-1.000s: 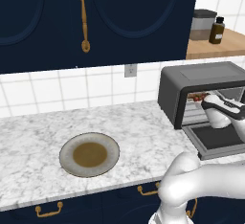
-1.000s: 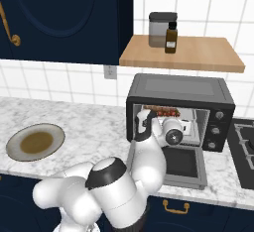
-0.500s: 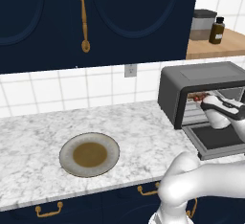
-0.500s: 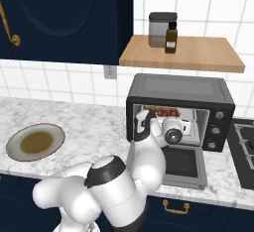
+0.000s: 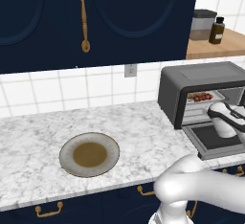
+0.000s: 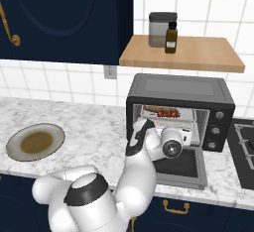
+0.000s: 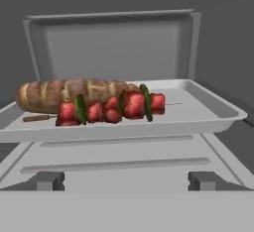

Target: Pick up the kebab skewer and baguette bread, and place them inside the toaster oven. Close the toaster oven door and start by setting the timer.

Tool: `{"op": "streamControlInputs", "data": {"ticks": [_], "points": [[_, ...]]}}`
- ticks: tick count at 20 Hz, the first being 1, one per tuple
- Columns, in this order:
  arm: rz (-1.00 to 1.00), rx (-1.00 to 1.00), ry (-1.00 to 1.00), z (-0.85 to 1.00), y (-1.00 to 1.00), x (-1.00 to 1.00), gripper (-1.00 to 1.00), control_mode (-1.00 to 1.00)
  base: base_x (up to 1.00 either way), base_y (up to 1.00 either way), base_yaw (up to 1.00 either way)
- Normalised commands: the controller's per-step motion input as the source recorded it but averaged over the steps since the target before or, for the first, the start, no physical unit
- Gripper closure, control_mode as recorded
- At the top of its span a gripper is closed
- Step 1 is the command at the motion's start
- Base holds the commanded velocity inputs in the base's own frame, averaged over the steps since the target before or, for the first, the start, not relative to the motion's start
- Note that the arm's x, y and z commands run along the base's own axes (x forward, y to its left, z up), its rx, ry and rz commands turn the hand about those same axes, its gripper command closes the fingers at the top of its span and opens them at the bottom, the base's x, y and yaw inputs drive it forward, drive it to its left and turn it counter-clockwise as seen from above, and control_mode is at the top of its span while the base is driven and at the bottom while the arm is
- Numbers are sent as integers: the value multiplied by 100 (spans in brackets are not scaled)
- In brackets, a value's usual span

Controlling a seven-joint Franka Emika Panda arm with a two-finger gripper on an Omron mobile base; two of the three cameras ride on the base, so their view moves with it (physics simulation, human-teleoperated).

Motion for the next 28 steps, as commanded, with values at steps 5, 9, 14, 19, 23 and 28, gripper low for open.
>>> {"op": "streamControlInputs", "data": {"ticks": [5, 9, 14, 19, 23, 28], "points": [[0, 0, 0, 0, -5, -56, -100, -100, 0, 0, 0], [1, 0, 0, 0, -15, -66, -100, -100, 0, 0, 0], [4, 0, 0, 0, -41, -81, -100, -100, 0, 0, 0], [7, 0, 0, 0, -52, -77, -100, -100, 0, 0, 0], [11, 0, 0, -2, -46, -61, -100, -100, 0, 0, 0], [14, 0, 0, -8, -27, -30, -100, -100, 0, 0, 0]]}}
